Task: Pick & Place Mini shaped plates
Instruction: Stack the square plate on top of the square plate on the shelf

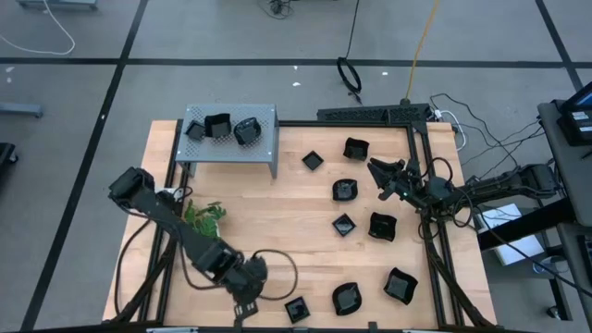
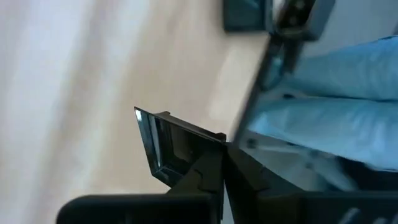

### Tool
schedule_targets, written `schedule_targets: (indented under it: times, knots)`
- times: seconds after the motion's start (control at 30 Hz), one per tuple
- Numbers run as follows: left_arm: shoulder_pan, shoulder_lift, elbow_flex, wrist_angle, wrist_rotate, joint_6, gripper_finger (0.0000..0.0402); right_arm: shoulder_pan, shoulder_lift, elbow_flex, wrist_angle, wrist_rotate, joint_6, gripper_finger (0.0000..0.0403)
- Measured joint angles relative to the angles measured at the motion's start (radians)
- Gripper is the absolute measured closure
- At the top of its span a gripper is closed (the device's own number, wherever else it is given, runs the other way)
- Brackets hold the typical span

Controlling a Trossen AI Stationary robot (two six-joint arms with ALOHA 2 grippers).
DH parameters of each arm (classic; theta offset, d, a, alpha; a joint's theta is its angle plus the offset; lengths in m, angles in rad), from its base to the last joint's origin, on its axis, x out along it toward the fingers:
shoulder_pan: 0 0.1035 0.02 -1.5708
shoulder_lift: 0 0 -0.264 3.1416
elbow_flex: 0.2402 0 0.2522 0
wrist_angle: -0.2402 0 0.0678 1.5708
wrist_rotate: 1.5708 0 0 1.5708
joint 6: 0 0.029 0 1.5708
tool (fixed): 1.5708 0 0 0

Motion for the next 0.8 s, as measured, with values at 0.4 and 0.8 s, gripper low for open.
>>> schedule_targets:
  times: [0.4, 0.8]
  knots:
    - [0.276, 0.000, 0.206, -0.535, -0.164, 0.421, 0.0397, 0.000, 0.000, 0.000, 0.000, 0.000, 0.000, 0.0259]
    - [0.573, -0.086, 0.300, -0.742, -0.317, 0.595, 0.0396, 0.000, 0.000, 0.000, 0.001, 0.000, 0.000, 0.0259]
